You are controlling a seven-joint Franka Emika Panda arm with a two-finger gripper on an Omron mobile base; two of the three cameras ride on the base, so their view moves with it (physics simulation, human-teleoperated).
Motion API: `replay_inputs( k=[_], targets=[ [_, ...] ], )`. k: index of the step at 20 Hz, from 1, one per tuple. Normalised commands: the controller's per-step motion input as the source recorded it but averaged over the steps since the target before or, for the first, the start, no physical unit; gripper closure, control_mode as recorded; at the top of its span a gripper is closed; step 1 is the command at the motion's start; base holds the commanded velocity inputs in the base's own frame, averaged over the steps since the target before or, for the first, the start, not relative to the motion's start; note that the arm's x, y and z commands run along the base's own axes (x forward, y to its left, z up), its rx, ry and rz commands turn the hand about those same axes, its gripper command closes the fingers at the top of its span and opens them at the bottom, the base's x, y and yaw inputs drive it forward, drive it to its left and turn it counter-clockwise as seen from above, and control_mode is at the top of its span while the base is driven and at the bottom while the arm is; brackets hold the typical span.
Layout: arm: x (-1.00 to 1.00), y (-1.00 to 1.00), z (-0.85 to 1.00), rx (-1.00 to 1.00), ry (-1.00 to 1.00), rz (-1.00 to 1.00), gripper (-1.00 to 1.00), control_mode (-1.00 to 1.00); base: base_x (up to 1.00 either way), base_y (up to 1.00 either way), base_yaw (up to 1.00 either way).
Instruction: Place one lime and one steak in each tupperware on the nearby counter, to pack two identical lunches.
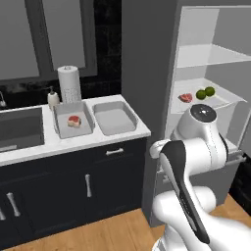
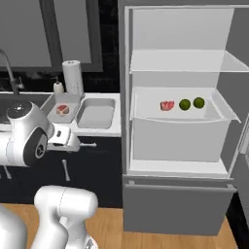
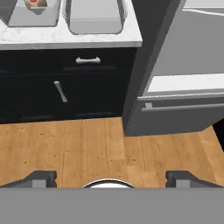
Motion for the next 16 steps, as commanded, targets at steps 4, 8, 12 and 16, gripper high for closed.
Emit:
replay_inputs(
  k=[4, 8, 12, 16],
  targets=[
    [0.0, 0.0, 0.0, 0.0, 0.0, 0.0, -1.0, 1.0, 0.0, -0.98, 0.0],
    [0.0, 0.0, 0.0, 0.0, 0.0, 0.0, -1.0, 1.0, 0.04, -0.89, 0.0],
    [0.0, 0.0, 0.0, 0.0, 0.0, 0.0, -1.0, 1.0, 0.12, -0.68, 0.0],
    [0.0, 0.0, 0.0, 0.0, 0.0, 0.0, -1.0, 1.0, 0.51, -0.24, 0.0]
  ],
)
